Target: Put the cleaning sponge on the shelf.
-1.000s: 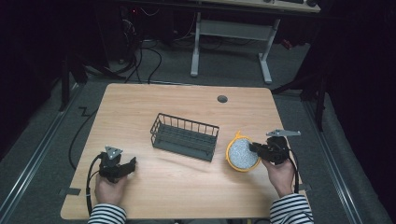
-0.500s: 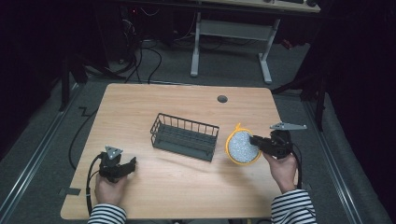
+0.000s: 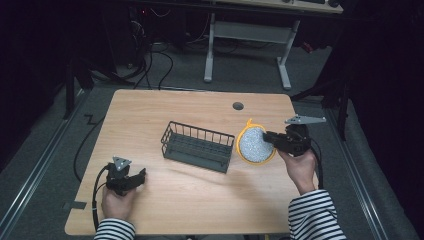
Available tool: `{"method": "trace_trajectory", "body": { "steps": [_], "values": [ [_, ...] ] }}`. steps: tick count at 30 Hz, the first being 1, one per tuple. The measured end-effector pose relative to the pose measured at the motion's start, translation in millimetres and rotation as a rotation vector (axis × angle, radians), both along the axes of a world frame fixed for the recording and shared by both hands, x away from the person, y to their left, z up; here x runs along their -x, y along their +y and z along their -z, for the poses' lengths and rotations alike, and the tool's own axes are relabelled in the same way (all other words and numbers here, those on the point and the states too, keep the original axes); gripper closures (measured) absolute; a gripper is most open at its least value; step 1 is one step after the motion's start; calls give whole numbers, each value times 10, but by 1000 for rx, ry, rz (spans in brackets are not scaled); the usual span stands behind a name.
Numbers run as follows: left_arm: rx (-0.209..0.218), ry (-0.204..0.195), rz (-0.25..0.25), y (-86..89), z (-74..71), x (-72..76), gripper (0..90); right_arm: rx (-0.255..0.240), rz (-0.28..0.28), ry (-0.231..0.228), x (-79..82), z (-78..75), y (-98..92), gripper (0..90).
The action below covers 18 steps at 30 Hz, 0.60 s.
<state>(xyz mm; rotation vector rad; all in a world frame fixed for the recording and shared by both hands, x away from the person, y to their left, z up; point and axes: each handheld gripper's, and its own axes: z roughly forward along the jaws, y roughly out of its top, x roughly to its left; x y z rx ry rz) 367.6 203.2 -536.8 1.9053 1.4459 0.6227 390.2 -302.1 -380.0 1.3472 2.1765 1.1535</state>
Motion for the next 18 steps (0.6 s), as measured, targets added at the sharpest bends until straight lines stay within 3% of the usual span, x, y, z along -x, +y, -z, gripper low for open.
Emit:
{"method": "trace_trajectory", "body": {
  "steps": [8, 18],
  "values": [
    [1, 0, 1, 1, 0, 0, 293, -20, -23, -38, -120, -160, 154, 802],
    [1, 0, 2, 0, 0, -1, 294, -17, -20, -38, -332, -137, 377, 800]
  ]
}}
